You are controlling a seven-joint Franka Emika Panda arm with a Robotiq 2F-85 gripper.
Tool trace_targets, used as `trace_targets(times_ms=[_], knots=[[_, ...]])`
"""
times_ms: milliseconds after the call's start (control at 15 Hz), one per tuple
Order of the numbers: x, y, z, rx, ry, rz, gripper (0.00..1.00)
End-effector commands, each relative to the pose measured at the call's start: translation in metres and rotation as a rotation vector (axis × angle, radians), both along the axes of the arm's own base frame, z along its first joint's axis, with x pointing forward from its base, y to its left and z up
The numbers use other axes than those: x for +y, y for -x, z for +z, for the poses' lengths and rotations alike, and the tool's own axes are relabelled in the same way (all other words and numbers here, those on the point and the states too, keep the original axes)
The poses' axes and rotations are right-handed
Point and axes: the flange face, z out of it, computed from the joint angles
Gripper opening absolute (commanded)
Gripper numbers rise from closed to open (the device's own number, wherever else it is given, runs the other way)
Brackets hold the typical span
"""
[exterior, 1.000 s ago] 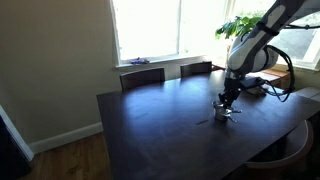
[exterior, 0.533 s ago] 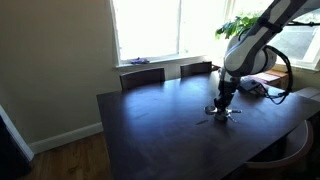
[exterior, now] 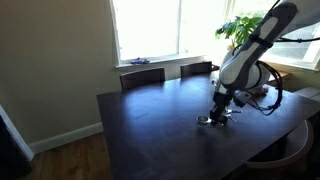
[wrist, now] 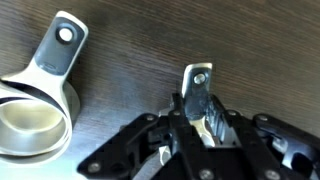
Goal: Put the measuring cups apart
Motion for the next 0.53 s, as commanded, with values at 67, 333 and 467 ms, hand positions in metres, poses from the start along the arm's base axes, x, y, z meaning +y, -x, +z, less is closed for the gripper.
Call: trace_targets(times_ms=[67, 333, 467], knots=[[-0.011, 0.002, -0.015, -0.016, -0.038, 0.040, 0.13], [-0.018, 0.009, 0.001, -0.038, -0.056, 0.089, 0.60], [-0.020, 0.011, 0.014, -0.040, -0.060, 0.104, 0.73]])
